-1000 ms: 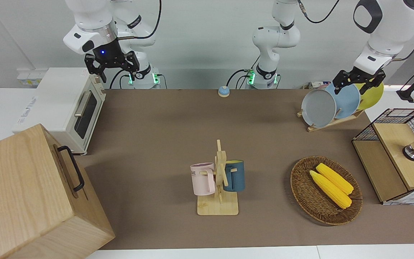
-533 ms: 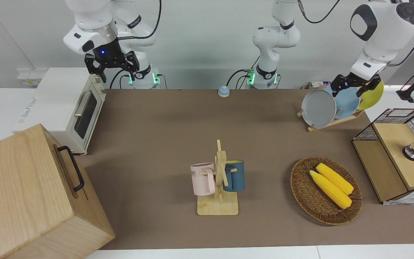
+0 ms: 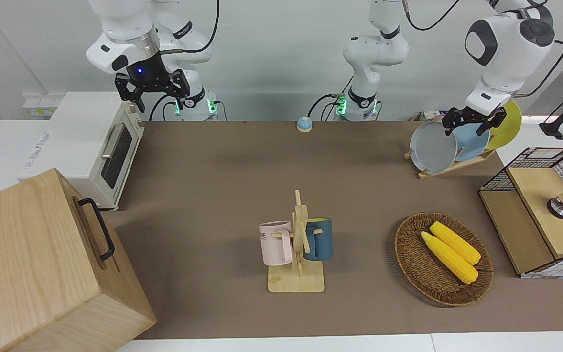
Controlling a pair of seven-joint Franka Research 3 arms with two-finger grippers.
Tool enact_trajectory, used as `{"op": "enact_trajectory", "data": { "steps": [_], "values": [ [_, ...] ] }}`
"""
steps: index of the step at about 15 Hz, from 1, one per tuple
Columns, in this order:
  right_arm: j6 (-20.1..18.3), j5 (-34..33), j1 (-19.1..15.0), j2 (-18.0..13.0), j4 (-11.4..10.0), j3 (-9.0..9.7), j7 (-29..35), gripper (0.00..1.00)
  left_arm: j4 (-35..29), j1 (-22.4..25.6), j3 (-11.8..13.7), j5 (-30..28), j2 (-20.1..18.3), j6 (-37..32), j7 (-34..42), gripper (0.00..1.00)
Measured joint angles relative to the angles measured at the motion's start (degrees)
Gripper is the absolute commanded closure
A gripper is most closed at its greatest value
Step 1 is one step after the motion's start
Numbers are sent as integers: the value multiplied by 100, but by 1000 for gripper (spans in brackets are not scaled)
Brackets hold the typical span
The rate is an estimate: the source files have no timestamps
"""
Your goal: Pick gray plate from low plate rack and place it on table with left arm
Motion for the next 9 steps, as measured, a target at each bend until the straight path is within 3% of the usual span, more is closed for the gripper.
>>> {"op": "enact_trajectory", "data": {
  "steps": [9],
  "values": [
    [0,0,0,0,0,0,0,13,-792,69,57,184,-191,633,0,7]
  ]
}}
